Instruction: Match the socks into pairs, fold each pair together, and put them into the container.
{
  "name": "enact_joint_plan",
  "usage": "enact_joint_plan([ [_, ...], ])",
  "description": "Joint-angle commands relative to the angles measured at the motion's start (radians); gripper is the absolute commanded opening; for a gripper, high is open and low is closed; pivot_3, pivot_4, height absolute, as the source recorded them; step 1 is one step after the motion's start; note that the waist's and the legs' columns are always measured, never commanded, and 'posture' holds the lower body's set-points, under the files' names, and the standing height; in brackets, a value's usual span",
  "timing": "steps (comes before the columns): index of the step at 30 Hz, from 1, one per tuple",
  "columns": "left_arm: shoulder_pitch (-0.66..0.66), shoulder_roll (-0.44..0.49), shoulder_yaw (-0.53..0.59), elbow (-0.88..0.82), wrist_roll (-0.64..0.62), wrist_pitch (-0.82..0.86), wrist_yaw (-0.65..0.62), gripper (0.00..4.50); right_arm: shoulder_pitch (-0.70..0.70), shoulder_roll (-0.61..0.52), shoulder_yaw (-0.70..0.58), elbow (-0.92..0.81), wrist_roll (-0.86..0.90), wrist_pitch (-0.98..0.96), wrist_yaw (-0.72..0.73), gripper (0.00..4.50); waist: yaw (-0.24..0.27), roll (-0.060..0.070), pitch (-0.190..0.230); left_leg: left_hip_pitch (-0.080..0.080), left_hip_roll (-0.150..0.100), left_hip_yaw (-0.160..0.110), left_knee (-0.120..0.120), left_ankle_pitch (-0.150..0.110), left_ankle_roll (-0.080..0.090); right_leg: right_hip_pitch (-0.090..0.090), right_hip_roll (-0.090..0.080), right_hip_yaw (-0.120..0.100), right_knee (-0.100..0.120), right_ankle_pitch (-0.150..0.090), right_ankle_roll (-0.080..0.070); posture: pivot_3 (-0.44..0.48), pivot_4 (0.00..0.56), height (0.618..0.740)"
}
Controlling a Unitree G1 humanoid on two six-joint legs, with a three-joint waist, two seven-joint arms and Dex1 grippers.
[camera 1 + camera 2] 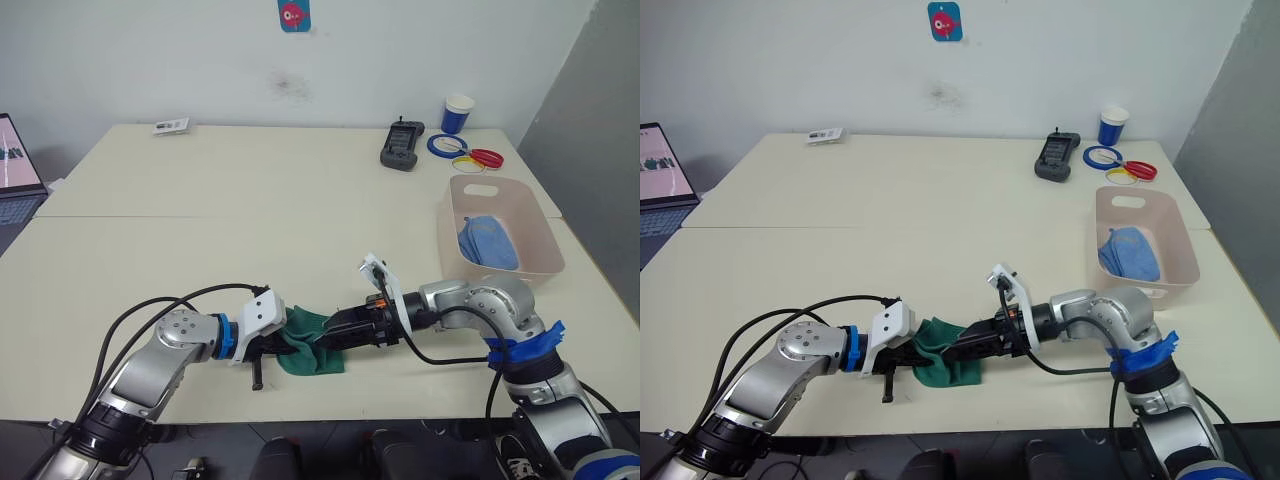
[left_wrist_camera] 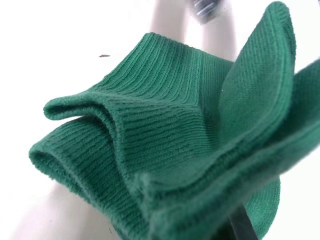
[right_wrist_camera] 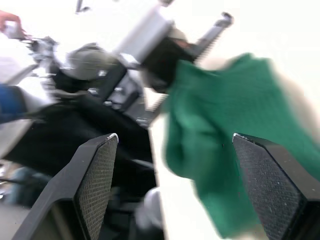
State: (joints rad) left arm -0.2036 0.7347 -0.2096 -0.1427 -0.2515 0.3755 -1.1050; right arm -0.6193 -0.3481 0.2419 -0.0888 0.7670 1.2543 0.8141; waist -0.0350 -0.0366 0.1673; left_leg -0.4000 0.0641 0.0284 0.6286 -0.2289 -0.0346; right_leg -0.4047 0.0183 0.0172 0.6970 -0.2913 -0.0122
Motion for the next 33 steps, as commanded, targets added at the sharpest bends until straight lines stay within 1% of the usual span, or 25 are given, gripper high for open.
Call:
enact_joint_plan([
  [1, 0.011, 0.016, -0.013, 0.037, 0.032, 0.007, 0.001, 0.0, -0.003, 0.014, -0.013, 0.025, -0.024, -0.052, -0.008, 3.54, 0.0, 0.0, 0.0, 0.0, 0.0, 0.0, 0.0, 0.0, 0.0, 0.0, 0.0, 0.0, 0.0, 0.0, 0.0, 0.0, 0.15, 0.74],
  [2, 0.011, 0.017, -0.013, 0.037, 0.032, 0.006, 0.0, 0.0, -0.003, 0.018, -0.018, 0.034, -0.028, -0.055, -0.011, 3.32, 0.0, 0.0, 0.0, 0.0, 0.0, 0.0, 0.0, 0.0, 0.0, 0.0, 0.0, 0.0, 0.0, 0.0, 0.0, 0.0, 0.15, 0.74],
  [5, 0.012, 0.021, -0.011, 0.038, 0.032, 0.002, -0.003, 0.0, 0.006, 0.022, -0.022, 0.041, -0.027, -0.06, 0.006, 2.36, 0.0, 0.0, 0.0, 0.0, 0.0, 0.0, 0.0, 0.0, 0.0, 0.0, 0.0, 0.0, 0.0, 0.0, 0.0, 0.0, 0.15, 0.74],
  [11, 0.017, 0.022, -0.013, 0.033, 0.032, 0.003, -0.005, 0.0, 0.014, 0.029, 0.022, 0.024, -0.048, -0.094, 0.029, 0.06, 0.0, 0.0, 0.0, 0.0, 0.0, 0.0, 0.0, 0.0, 0.0, 0.0, 0.0, 0.0, 0.0, 0.0, 0.0, 0.0, 0.15, 0.74],
  [21, 0.014, 0.025, -0.012, 0.035, 0.033, 0.003, -0.009, 0.0, -0.011, 0.057, 0.12, 0.007, -0.059, -0.098, 0.085, 0.02, 0.0, 0.0, 0.0, 0.0, 0.0, -0.001, 0.0, 0.0, 0.0, 0.0, 0.0, 0.0, 0.0, 0.0, 0.0, 0.0, 0.15, 0.74],
  [25, 0.02, 0.026, -0.009, 0.03, 0.031, 0.005, -0.007, 0.0, -0.016, 0.053, 0.131, -0.011, -0.051, -0.087, 0.109, 0.02, 0.0, 0.0, 0.0, 0.0, 0.0, -0.001, 0.0, 0.0, 0.0, 0.0, 0.0, 0.0, 0.0, 0.0, 0.0, 0.0, 0.15, 0.74],
  [28, 0.032, 0.031, 0.016, 0.006, 0.002, 0.026, -0.008, 0.0, -0.018, 0.007, 0.085, -0.013, -0.046, -0.09, 0.128, 0.02, 0.0, 0.0, 0.0, 0.0, 0.0, -0.001, 0.0, 0.0, 0.0, 0.0, 0.0, 0.0, 0.0, 0.0, 0.0, 0.0, 0.15, 0.74],
  [30, 0.046, 0.051, 0.053, -0.027, -0.038, 0.042, -0.028, 0.0, -0.021, -0.052, 0.039, -0.023, -0.043, -0.089, 0.141, 0.02, 0.0, 0.0, 0.001, 0.0, 0.0, -0.001, 0.0, 0.0, 0.0, 0.0, 0.0, 0.0, 0.0, 0.0, 0.0, 0.0, 0.15, 0.74],
  [33, 0.059, 0.102, 0.119, -0.09, -0.104, 0.097, -0.051, 0.0, -0.01, -0.119, -0.028, -0.072, 0.004, -0.037, 0.139, 0.02, 0.0, 0.0, 0.002, -0.001, 0.0, -0.001, 0.0, 0.0, 0.0, -0.001, -0.001, 0.0, -0.001, 0.0, 0.0, 0.0, 0.15, 0.74],
])
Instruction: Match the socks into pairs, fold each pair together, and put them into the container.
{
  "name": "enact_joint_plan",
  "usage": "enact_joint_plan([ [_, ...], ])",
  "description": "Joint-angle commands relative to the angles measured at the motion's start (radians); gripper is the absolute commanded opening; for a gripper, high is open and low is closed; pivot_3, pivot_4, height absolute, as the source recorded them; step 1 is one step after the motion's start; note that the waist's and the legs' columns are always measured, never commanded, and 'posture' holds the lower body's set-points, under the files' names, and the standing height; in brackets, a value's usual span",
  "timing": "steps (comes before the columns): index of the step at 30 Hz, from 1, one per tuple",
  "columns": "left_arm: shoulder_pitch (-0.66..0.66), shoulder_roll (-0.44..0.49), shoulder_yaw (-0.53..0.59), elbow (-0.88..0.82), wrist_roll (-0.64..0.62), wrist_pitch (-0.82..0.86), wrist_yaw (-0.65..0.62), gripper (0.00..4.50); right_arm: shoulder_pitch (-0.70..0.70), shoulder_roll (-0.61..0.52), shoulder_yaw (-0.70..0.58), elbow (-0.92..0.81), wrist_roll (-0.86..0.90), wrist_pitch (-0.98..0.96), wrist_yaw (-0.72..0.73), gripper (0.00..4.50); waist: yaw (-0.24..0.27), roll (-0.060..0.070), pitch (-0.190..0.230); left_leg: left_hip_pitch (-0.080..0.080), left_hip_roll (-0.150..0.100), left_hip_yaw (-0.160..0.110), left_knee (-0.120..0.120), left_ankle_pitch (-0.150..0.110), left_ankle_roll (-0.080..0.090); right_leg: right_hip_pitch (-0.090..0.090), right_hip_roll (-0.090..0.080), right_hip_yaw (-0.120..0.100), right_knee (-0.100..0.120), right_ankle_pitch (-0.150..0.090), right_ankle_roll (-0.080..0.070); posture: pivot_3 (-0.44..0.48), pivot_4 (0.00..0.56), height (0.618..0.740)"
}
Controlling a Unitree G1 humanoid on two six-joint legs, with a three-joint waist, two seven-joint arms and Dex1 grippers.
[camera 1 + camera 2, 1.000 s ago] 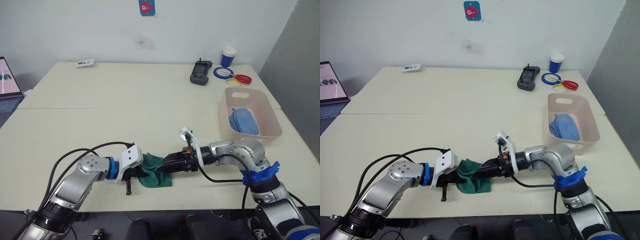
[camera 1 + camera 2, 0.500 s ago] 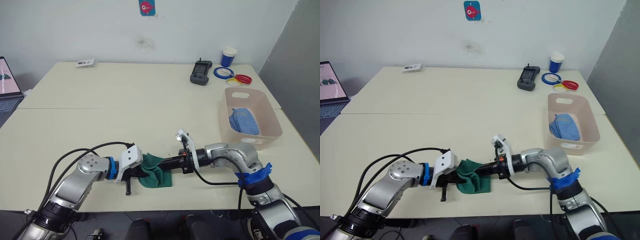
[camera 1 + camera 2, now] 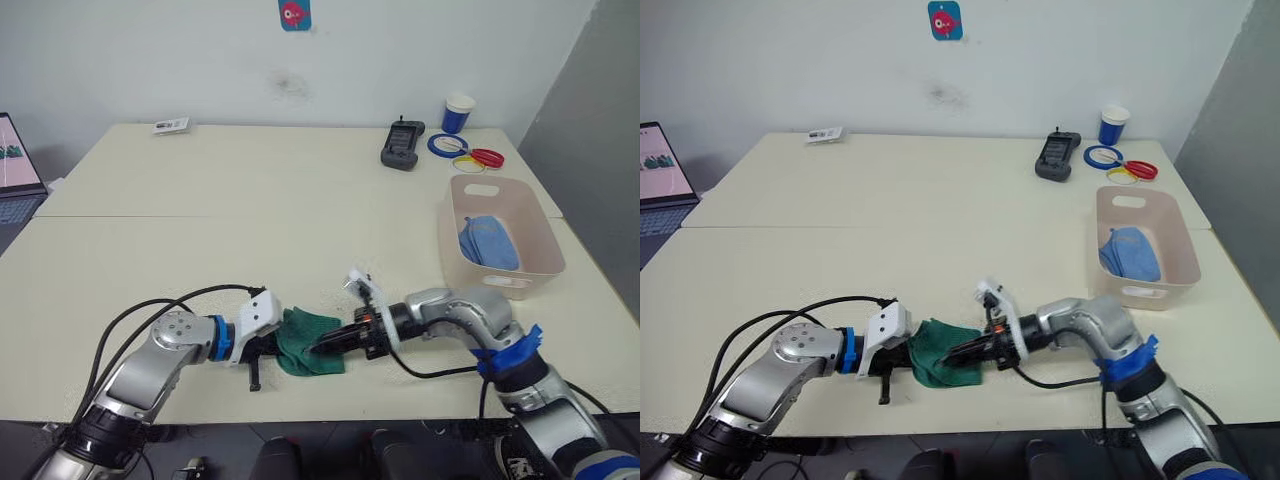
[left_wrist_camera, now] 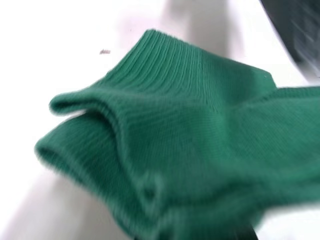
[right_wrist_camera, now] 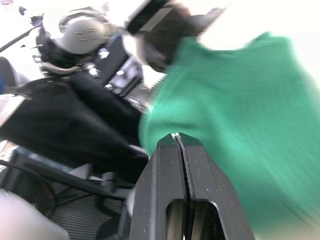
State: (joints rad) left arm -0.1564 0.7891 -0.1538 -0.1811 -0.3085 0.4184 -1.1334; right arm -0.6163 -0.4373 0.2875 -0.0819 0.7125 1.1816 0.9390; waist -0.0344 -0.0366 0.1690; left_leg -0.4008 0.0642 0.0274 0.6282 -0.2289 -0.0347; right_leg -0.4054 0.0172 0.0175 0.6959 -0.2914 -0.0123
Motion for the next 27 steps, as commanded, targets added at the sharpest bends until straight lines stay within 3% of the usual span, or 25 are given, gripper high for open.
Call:
enact_joint_plan([
  [1, 0.016, 0.066, 0.082, -0.067, -0.063, 0.068, -0.029, 0.0, -0.005, -0.044, -0.089, -0.099, 0.073, 0.051, 0.01, 0.02, -0.001, 0.0, 0.001, 0.0, 0.0, 0.0, 0.0, 0.0, 0.0, 0.0, 0.0, 0.0, 0.0, 0.0, 0.0, 0.0, 0.15, 0.74],
  [8, 0.051, 0.207, 0.246, -0.129, -0.147, 0.117, -0.084, 0.0, 0.057, -0.061, -0.111, -0.195, 0.069, 0.047, -0.05, 0.02, 0.001, 0.0, 0.005, -0.001, 0.0, -0.001, -0.003, 0.0, 0.0, -0.001, 0.001, -0.001, -0.001, -0.001, -0.002, 0.0, 0.15, 0.74],
  [11, 0.018, 0.216, 0.271, -0.155, -0.204, 0.137, -0.104, 0.0, 0.074, -0.068, -0.073, -0.214, 0.027, -0.008, -0.055, 0.02, 0.002, 0.0, 0.005, -0.001, 0.0, 0.0, -0.003, 0.0, 0.0, -0.001, -0.001, -0.001, -0.002, -0.001, -0.002, 0.0, 0.15, 0.74],
  [17, -0.043, 0.117, 0.158, -0.196, -0.197, 0.152, -0.045, 0.0, 0.08, -0.054, -0.044, -0.19, -0.026, -0.067, -0.079, 0.02, 0.003, 0.0, 0.005, -0.002, 0.0, 0.001, -0.002, 0.0, 0.0, 0.0, -0.002, 0.0, -0.006, 0.0, 0.001, 0.0, 0.15, 0.74],
  [20, -0.002, 0.095, 0.07, -0.171, -0.092, 0.083, -0.02, 0.0, 0.076, -0.033, -0.059, -0.176, -0.029, -0.051, -0.115, 0.02, 0.001, 0.0, 0.005, -0.003, -0.001, 0.001, -0.002, 0.0, 0.0, 0.0, -0.001, 0.0, -0.008, 0.0, 0.001, 0.0, 0.15, 0.74],
  [24, 0.031, 0.049, -0.007, -0.016, 0.076, -0.093, 0.064, 0.0, 0.078, -0.01, -0.1, -0.177, -0.022, 0.028, -0.206, 0.02, 0.003, 0.0, 0.005, -0.003, 0.0, 0.0, -0.003, 0.0, 0.0, -0.001, 0.0, 0.0, -0.008, 0.0, 0.0, 0.0, 0.15, 0.74],
  [27, 0.045, 0.039, -0.056, 0.041, 0.132, -0.153, 0.053, 0.0, 0.085, 0.043, -0.152, -0.176, 0.005, 0.186, -0.305, 0.85, 0.005, 0.0, 0.005, -0.002, 0.001, 0.001, -0.003, 0.0, 0.0, 0.0, 0.0, -0.001, -0.007, 0.0, 0.0, 0.0, 0.15, 0.74],
])
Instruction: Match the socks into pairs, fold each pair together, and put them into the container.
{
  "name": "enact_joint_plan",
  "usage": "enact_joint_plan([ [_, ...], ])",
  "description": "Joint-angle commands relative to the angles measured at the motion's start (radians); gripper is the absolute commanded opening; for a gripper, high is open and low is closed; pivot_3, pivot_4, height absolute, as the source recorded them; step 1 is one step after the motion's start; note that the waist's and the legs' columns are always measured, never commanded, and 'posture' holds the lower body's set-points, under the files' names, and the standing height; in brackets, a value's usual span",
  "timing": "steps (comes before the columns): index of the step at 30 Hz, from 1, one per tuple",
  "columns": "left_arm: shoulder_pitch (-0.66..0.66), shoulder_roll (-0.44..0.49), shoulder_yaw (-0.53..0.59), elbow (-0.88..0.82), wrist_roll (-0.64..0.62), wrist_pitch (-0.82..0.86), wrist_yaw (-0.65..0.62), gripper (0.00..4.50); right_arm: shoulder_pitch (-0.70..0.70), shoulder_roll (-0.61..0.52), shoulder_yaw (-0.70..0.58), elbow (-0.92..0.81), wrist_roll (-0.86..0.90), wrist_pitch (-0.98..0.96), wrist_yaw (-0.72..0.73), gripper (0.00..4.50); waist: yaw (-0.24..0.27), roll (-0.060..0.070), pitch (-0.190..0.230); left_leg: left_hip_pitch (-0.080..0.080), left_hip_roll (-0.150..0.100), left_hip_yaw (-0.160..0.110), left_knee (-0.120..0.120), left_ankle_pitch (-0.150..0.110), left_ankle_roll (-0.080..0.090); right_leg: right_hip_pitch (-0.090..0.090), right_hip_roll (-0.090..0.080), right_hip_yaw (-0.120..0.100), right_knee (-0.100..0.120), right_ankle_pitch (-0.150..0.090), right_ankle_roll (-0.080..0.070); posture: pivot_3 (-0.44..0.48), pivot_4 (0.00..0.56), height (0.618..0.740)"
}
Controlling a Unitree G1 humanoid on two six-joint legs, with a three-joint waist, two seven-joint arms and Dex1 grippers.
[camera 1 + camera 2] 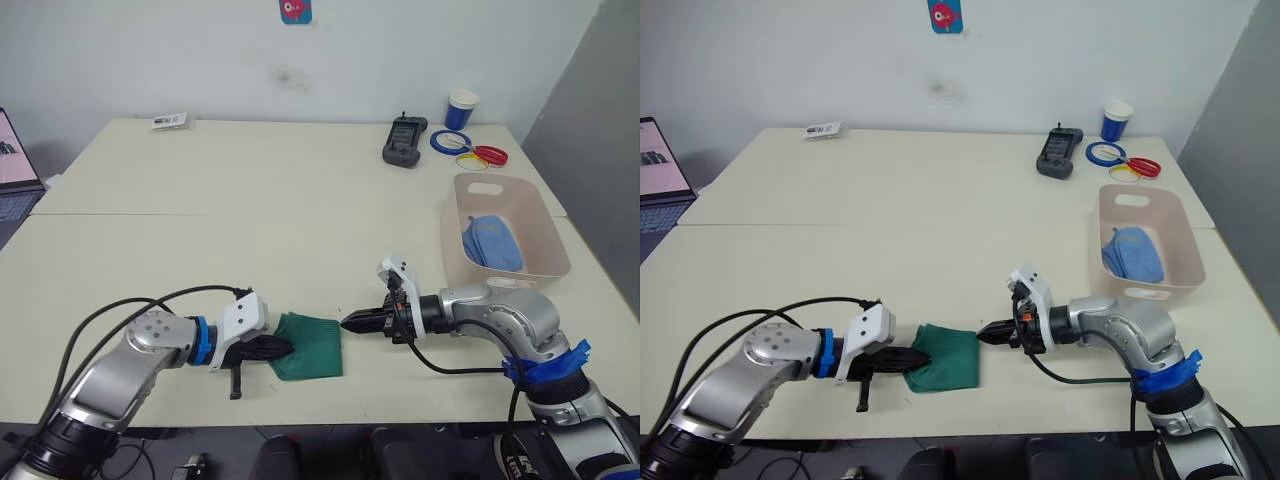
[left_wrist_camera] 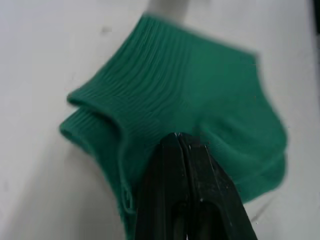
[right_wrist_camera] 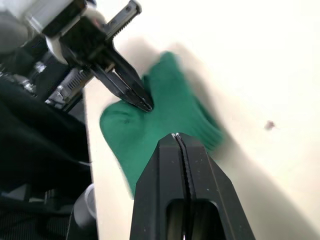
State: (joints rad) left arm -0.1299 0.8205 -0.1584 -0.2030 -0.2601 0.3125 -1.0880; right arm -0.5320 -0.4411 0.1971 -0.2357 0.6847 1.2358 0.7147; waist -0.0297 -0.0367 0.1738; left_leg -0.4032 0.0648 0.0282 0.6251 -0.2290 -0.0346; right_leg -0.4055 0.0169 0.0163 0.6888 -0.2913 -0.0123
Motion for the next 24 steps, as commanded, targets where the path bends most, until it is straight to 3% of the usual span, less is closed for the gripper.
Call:
enact_joint_plan([
  [1, 0.022, 0.011, -0.061, 0.066, 0.084, -0.046, -0.007, 0.0, -0.001, 0.074, -0.085, -0.018, 0.051, 0.193, -0.102, 1.19, 0.0, 0.001, -0.001, 0.001, 0.0, 0.0, 0.0, 0.0, 0.0, 0.001, -0.001, 0.0, 0.001, 0.0, 0.0, 0.0, 0.15, 0.74],
  [5, 0.018, 0.009, -0.062, 0.082, 0.087, -0.054, -0.013, 0.0, -0.016, 0.159, -0.147, 0.005, 0.072, 0.355, -0.152, 2.59, -0.001, 0.001, -0.001, 0.002, 0.001, 0.0, 0.001, 0.0, 0.0, 0.001, -0.003, 0.003, 0.004, 0.001, 0.001, 0.0, 0.15, 0.74],
  [11, 0.027, 0.019, -0.055, 0.078, 0.078, -0.045, -0.022, 0.0, -0.015, 0.244, -0.181, 0.144, 0.175, 0.379, -0.284, 4.49, -0.003, 0.002, -0.005, 0.003, 0.0, 0.0, 0.001, 0.0, 0.0, 0.001, -0.002, 0.003, 0.003, 0.001, 0.001, 0.0, 0.15, 0.74],
  [21, 0.056, 0.022, -0.027, 0.035, 0.061, -0.006, -0.015, 0.0, -0.058, 0.479, -0.303, 0.285, 0.213, 0.379, -0.451, 4.49, -0.014, 0.003, -0.006, 0.004, 0.0, 0.0, 0.001, 0.0, 0.0, 0.001, 0.0, 0.002, 0.007, 0.001, 0.001, 0.0, 0.15, 0.74],
  [24, 0.062, 0.026, -0.016, 0.02, 0.053, 0.008, -0.017, 0.0, -0.055, 0.49, -0.286, 0.276, 0.218, 0.379, -0.449, 4.0, -0.014, 0.003, -0.006, 0.003, 0.0, 0.0, 0.001, 0.0, 0.0, 0.0, -0.001, 0.003, 0.006, 0.001, 0.001, 0.0, 0.15, 0.74],
])
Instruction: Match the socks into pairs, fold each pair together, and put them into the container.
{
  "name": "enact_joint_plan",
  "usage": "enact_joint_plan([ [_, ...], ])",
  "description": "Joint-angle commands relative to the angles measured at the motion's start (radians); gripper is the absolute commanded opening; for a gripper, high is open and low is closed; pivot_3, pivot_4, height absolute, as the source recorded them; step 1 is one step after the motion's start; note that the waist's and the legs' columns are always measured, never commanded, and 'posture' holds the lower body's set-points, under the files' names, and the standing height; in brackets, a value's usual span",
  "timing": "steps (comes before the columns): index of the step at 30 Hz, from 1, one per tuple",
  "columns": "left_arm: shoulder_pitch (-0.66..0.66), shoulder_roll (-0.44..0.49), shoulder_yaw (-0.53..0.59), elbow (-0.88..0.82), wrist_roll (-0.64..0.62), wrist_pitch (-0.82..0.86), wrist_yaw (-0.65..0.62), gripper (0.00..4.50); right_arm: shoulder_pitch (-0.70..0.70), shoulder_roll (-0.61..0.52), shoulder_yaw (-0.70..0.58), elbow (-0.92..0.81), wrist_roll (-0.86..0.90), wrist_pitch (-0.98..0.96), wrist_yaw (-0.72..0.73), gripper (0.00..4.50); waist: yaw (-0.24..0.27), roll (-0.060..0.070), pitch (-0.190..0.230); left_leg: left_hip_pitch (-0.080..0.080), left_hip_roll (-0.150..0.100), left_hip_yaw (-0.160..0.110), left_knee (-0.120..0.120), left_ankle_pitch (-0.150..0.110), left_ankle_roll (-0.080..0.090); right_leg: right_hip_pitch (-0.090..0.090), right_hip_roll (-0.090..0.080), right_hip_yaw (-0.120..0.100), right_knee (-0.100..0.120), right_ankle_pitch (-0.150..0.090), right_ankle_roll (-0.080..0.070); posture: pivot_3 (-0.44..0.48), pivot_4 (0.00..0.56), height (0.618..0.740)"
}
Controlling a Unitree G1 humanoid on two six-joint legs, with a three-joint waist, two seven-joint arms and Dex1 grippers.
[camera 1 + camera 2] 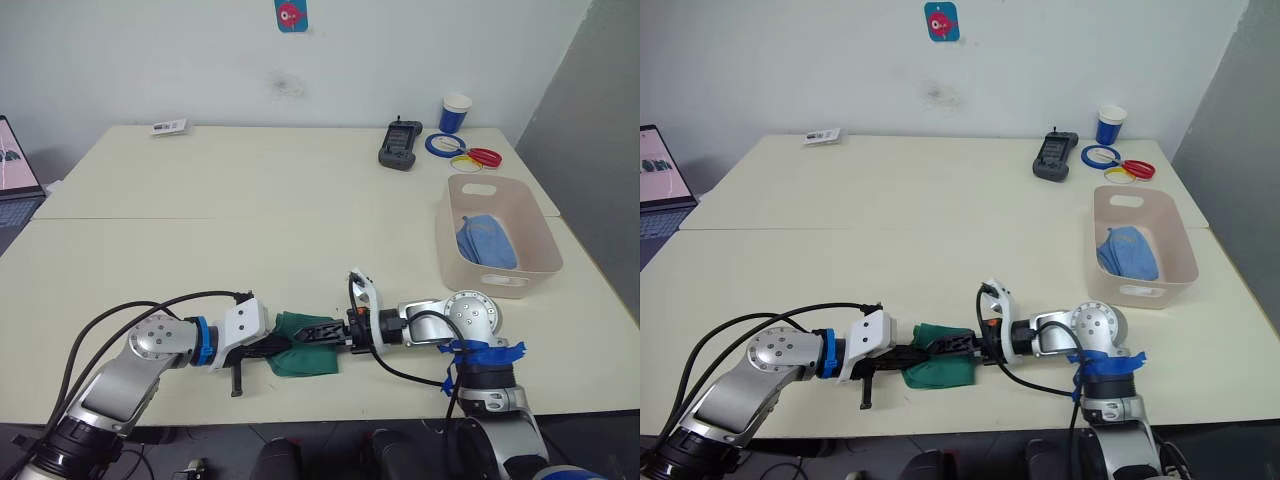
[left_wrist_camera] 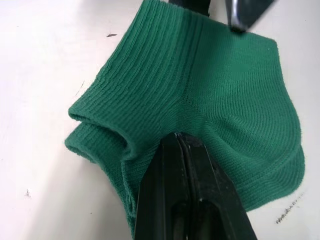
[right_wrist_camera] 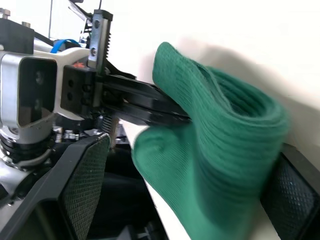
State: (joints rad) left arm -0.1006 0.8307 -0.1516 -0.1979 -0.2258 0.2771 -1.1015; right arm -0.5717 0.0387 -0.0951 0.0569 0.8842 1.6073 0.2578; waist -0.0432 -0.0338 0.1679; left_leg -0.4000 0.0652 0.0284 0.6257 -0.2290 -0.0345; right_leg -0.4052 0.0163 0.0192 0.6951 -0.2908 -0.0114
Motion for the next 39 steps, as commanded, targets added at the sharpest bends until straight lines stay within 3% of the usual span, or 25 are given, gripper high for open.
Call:
enact_joint_plan([
  [1, 0.035, 0.017, -0.017, 0.01, 0.014, 0.05, -0.005, 0.0, -0.015, 0.008, 0.011, -0.019, 0.022, 0.007, 0.013, 3.73, 0.0, 0.0, 0.0, 0.0, 0.0, 0.0, 0.0, 0.0, 0.0, 0.0, 0.0, 0.001, -0.001, 0.0, 0.0, 0.0, 0.15, 0.74],
  [12, 0.014, -0.006, 0.048, -0.002, -0.077, 0.092, -0.016, 0.0, -0.005, -0.016, 0.035, -0.055, -0.002, -0.008, 0.051, 0.03, -0.011, 0.0, 0.0, 0.0, 0.0, 0.0, -0.001, 0.0, 0.0, 0.0, 0.0, -0.001, -0.002, 0.0, 0.0, 0.0, 0.15, 0.74],
  [13, 0.01, -0.007, 0.065, -0.006, -0.107, 0.117, -0.021, 0.0, -0.002, -0.02, 0.039, -0.063, -0.002, -0.012, 0.058, 0.01, -0.011, 0.0, 0.001, -0.001, 0.0, -0.001, -0.001, 0.0, 0.0, 0.0, 0.0, -0.001, -0.002, 0.0, 0.0, 0.0, 0.15, 0.74],
  [16, -0.001, 0.004, 0.157, -0.055, -0.256, 0.216, -0.051, 0.6, -0.001, -0.029, 0.026, -0.094, 0.005, -0.021, 0.068, 0.0, -0.013, -0.001, 0.002, -0.002, 0.0, -0.001, -0.001, 0.0, 0.0, -0.001, 0.0, -0.001, -0.002, 0.0, 0.0, 0.0, 0.15, 0.74],
  [22, -0.059, 0.101, 0.359, -0.215, -0.503, 0.443, -0.046, 2.48, -0.008, -0.08, -0.078, -0.23, 0.036, -0.019, 0.059, 0.0, -0.012, -0.004, 0.005, -0.006, 0.0, -0.002, 0.0, 0.0, 0.0, -0.002, 0.0, -0.004, -0.005, 0.0, 0.0, 0.0, 0.15, 0.74],
  [25, -0.112, 0.147, 0.392, -0.254, -0.553, 0.487, -0.035, 3.39, -0.002, -0.123, -0.121, -0.344, 0.049, -0.022, 0.055, 0.0, -0.009, -0.003, 0.005, -0.009, -0.001, -0.003, 0.0, 0.0, 0.0, -0.003, 0.0, -0.004, -0.008, 0.0, 0.001, 0.0, 0.15, 0.74],
  [28, -0.239, 0.121, 0.388, -0.246, -0.604, 0.528, 0.026, 4.36, -0.036, -0.174, -0.178, -0.443, 0.053, -0.023, 0.044, 0.0, -0.005, -0.003, 0.006, -0.01, -0.001, -0.002, -0.001, 0.0, 0.0, -0.003, 0.0, -0.005, -0.012, 0.001, 0.002, 0.0, 0.15, 0.74],
  [33, -0.465, -0.007, 0.316, -0.22, -0.633, 0.548, 0.136, 4.44, -0.182, -0.356, -0.296, -0.469, 0.016, -0.088, 0.026, 0.0, 0.011, 0.001, 0.009, -0.016, -0.003, -0.002, 0.002, 0.0, 0.0, -0.005, 0.0, -0.005, -0.013, 0.003, 0.006, 0.0, 0.15, 0.74],
  [35, -0.548, -0.089, 0.267, -0.207, -0.612, 0.535, 0.19, 4.44, -0.199, -0.554, -0.239, -0.468, -0.046, -0.17, 0.105, 0.0, 0.019, 0.001, 0.009, -0.016, -0.004, -0.001, 0.003, 0.0, 0.0, -0.005, 0.001, -0.004, -0.014, 0.004, 0.007, 0.0, 0.15, 0.74],
  [39, -0.657, -0.197, 0.185, -0.158, -0.534, 0.501, 0.267, 4.44, -0.203, -0.832, -0.101, -0.396, -0.234, -0.417, 0.21, 0.0, 0.018, 0.0, 0.009, -0.018, -0.007, 0.0, 0.003, 0.0, 0.0, -0.004, 0.0, -0.002, -0.017, 0.003, 0.008, 0.0, 0.15, 0.74],
])
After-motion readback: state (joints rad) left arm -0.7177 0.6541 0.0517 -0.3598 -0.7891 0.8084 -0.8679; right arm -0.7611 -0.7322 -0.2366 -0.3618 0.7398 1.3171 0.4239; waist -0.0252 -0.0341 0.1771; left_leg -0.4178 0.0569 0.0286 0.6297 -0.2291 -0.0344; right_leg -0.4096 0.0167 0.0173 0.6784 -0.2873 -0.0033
